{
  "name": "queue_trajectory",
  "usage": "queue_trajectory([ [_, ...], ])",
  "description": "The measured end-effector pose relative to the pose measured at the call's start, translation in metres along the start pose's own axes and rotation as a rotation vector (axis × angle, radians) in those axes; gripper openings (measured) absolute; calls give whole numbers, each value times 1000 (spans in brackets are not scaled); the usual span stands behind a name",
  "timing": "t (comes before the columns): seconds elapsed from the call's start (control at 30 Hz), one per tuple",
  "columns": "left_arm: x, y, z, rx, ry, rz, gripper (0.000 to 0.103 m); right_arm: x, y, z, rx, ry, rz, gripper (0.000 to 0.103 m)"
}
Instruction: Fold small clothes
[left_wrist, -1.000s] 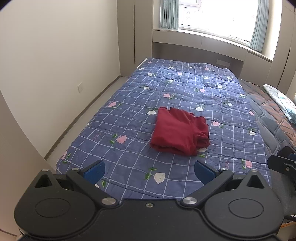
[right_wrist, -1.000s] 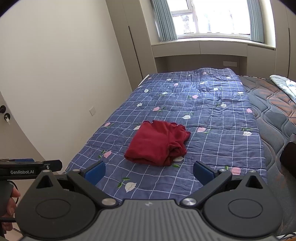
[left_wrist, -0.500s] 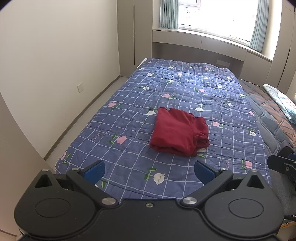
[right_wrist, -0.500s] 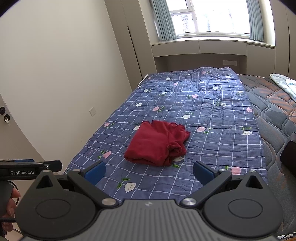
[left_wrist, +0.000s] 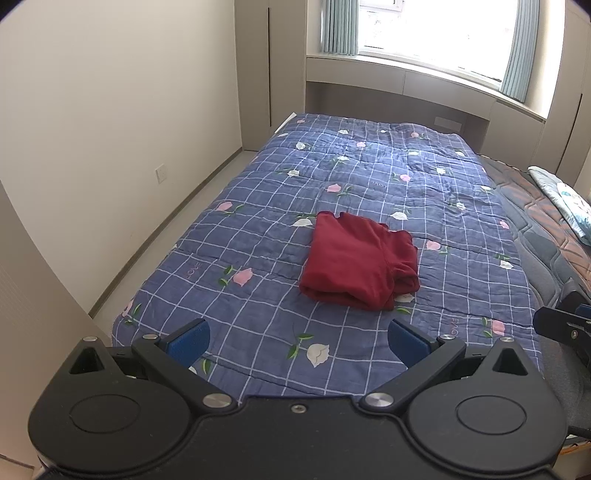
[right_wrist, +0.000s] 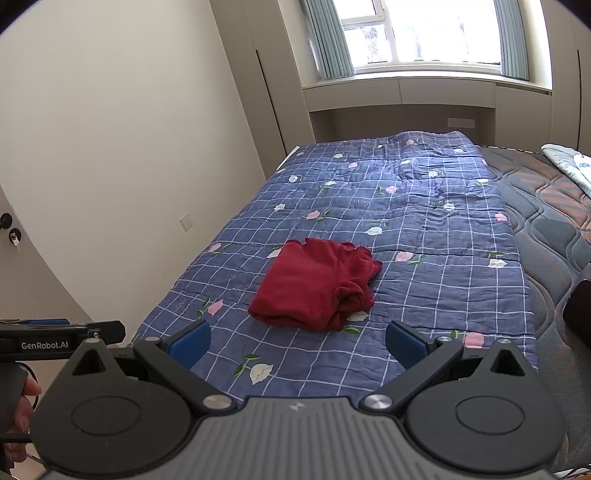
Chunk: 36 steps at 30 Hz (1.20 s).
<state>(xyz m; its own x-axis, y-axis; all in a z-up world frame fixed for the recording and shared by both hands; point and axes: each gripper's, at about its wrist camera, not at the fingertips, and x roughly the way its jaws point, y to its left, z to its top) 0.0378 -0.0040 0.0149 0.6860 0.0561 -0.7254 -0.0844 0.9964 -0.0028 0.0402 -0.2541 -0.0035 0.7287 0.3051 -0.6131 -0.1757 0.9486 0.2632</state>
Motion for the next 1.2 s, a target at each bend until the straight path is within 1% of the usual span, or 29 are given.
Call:
queue_trajectory([
  [0.87,8,-11,1,-6,31,11,102,10,-9,4,9,21,15,103],
  [1.2,13,-19,6,-4,42,35,102,10,-15,5,17,21,11,103],
])
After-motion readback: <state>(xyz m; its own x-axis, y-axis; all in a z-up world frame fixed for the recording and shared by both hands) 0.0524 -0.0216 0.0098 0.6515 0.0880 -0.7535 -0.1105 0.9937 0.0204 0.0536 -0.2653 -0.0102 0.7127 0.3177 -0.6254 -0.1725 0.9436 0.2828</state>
